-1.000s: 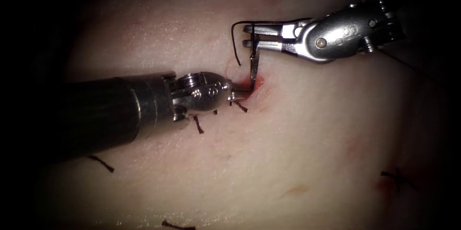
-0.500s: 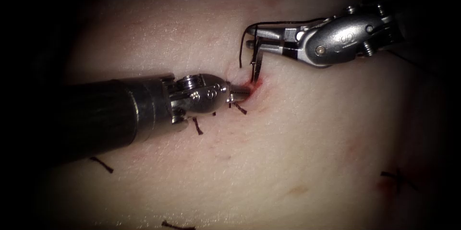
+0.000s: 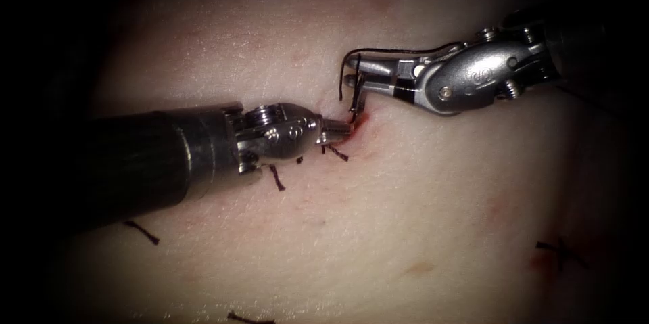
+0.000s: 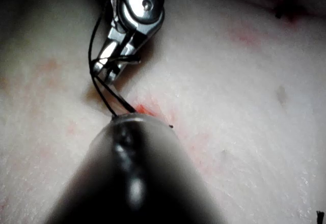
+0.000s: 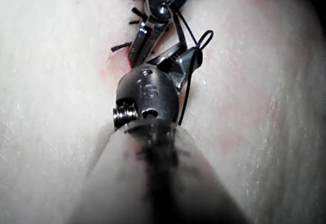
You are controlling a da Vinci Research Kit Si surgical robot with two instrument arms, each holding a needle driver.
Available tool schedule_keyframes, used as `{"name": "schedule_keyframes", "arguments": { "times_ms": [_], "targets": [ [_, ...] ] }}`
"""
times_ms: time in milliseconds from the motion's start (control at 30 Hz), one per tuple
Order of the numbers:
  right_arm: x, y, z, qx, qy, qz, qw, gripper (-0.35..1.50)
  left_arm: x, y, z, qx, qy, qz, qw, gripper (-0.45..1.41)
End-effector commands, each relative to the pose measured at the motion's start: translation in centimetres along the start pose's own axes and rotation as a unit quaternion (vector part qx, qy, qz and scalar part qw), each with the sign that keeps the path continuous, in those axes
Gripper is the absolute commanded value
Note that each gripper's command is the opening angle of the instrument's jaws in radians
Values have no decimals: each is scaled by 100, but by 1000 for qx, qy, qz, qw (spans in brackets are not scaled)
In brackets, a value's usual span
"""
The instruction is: Wound Closure
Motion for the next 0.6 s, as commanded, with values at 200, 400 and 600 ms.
{"name": "schedule_keyframes", "arguments": {
  "times_ms": [200, 400, 600],
  "targets": [
    [-3, -8, 7, -4, 3, 23, 1000, -35, 8, 1, -17, 13, 25, -12, 1000, 21],
    [-6, -8, 7, -5, 2, 31, 999, -35, 15, 0, -38, 31, 46, -27, 998, 17],
    [-8, -6, 7, -3, 0, 50, 999, -35, 17, 19, -39, 46, 52, -26, 997, 7]
  ]
}}
